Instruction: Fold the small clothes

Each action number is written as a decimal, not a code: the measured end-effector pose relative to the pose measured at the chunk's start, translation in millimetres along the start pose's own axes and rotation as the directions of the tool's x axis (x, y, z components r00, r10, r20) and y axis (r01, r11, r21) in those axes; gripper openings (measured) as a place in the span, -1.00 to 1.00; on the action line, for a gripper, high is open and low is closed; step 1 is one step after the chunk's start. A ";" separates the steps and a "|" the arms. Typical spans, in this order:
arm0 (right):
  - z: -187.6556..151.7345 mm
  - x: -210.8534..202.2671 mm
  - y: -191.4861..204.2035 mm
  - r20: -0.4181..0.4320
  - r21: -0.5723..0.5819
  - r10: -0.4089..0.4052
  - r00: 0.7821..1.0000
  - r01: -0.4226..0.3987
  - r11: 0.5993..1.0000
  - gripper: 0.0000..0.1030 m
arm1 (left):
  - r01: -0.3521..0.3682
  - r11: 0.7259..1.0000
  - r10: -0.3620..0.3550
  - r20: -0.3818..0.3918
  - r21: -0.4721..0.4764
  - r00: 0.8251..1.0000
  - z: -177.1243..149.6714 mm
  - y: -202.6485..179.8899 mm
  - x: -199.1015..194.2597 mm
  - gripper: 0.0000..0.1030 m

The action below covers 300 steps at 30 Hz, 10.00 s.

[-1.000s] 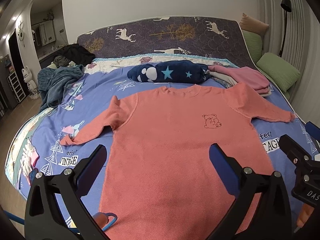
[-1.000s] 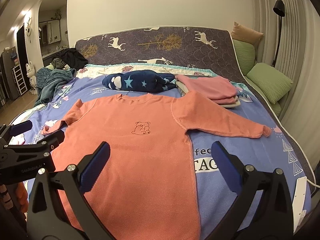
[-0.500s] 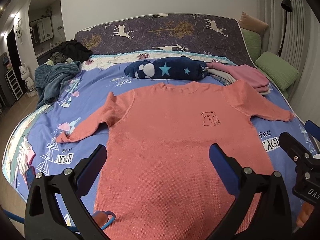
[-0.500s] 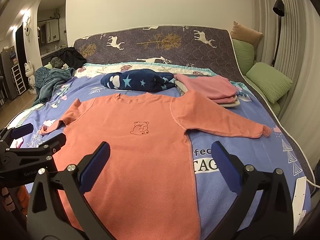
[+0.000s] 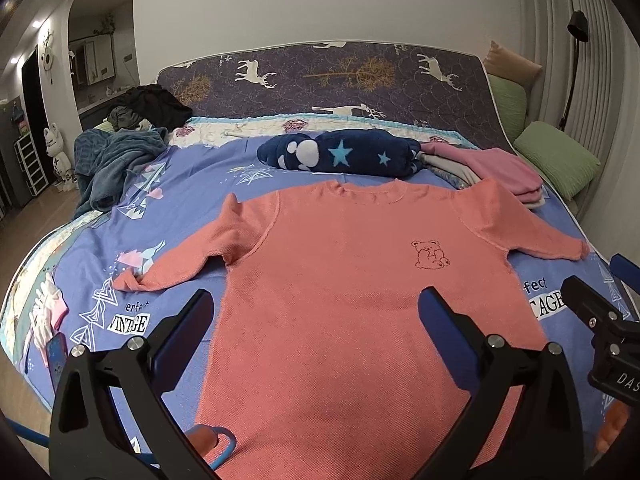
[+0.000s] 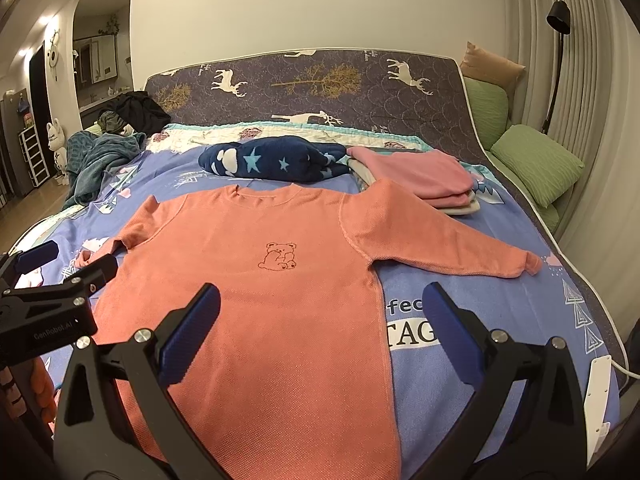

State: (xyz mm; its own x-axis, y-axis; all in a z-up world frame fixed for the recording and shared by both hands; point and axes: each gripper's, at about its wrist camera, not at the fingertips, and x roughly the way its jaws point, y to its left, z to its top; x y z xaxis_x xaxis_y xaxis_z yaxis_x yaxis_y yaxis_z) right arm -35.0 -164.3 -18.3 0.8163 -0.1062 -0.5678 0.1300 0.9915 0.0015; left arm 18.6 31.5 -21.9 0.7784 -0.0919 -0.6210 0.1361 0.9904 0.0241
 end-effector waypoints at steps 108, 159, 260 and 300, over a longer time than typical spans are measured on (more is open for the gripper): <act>58.2 256.8 -7.1 -0.362 0.242 0.421 0.832 -0.353 0.904 -0.06 | -0.031 0.999 0.040 -0.213 0.042 0.976 14.5 84.3 165.2 0.69; 55.5 230.4 -44.4 -0.393 0.105 0.175 0.903 -0.145 0.984 -0.07 | -0.022 0.992 0.010 -0.097 -0.125 0.995 42.4 143.4 149.3 0.66; 16.3 222.9 -52.3 -0.333 0.238 0.415 0.847 -0.350 0.906 -0.80 | -0.285 0.944 0.313 -0.177 0.165 0.933 26.8 63.1 219.0 0.97; 90.6 153.8 -116.3 0.077 0.319 0.490 0.868 -0.487 0.813 -0.81 | 0.155 0.985 -0.136 -0.222 0.071 0.965 35.9 -46.9 225.5 0.97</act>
State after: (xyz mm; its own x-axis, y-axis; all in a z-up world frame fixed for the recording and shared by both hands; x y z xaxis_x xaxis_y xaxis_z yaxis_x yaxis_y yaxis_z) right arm 126.4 -302.8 -31.2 0.8162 0.3874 -0.4286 -0.1120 0.8339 0.5405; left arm 209.8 -39.3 -135.0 0.5968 -0.2004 -0.7770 0.2982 0.9543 -0.0170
